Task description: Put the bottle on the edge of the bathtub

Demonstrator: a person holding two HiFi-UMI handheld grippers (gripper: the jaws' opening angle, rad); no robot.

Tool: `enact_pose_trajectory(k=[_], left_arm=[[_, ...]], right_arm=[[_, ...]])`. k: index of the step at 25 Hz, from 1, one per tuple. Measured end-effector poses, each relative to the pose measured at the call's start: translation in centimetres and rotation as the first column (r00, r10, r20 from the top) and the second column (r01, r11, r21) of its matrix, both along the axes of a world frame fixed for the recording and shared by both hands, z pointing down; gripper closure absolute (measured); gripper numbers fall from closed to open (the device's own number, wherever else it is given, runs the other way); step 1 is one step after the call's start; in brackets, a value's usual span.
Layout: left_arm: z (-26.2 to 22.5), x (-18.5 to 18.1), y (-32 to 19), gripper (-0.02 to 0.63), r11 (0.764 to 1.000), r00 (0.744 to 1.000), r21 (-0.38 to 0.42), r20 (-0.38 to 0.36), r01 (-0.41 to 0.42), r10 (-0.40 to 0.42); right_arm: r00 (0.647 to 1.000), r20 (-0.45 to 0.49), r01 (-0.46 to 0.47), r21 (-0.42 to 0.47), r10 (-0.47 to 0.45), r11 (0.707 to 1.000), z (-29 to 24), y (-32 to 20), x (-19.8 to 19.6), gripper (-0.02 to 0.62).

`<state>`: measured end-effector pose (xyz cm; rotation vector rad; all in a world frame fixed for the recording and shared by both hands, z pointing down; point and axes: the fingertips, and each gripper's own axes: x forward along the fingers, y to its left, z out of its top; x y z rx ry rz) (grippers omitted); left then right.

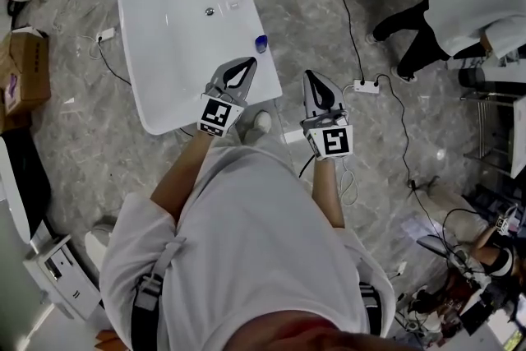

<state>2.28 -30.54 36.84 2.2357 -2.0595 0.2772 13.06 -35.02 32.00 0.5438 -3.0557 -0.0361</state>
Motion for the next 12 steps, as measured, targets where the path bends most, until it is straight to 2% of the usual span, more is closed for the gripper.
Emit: enact_pose_trajectory(k=[3, 6, 12], left_arm=[[-1.3, -0.4, -0.3, 0.606, 1.0, 1.0, 0.019, 0.009, 0.004, -0.004], [-2.4, -0.6, -0.4, 0.605, 0.999, 1.0, 0.04, 0.016, 0.003, -0.003], [-4.0, -2.0, -0.2, 0.606, 0.998, 1.0, 0.068, -0.009, 0.016, -0.015]], right_arm=[[1.0, 0.014, -0.007, 0.0, 0.007, 1.0, -0.3, -0.6, -0.4, 0.595], [1.0, -0.01, -0.019, 0.014, 0.019, 1.0, -0.3, -0.7, -0.4, 0.595], [1.0, -0.017, -0.019, 0.032, 0.019, 0.999, -0.8, 0.2, -1.5, 0.595]])
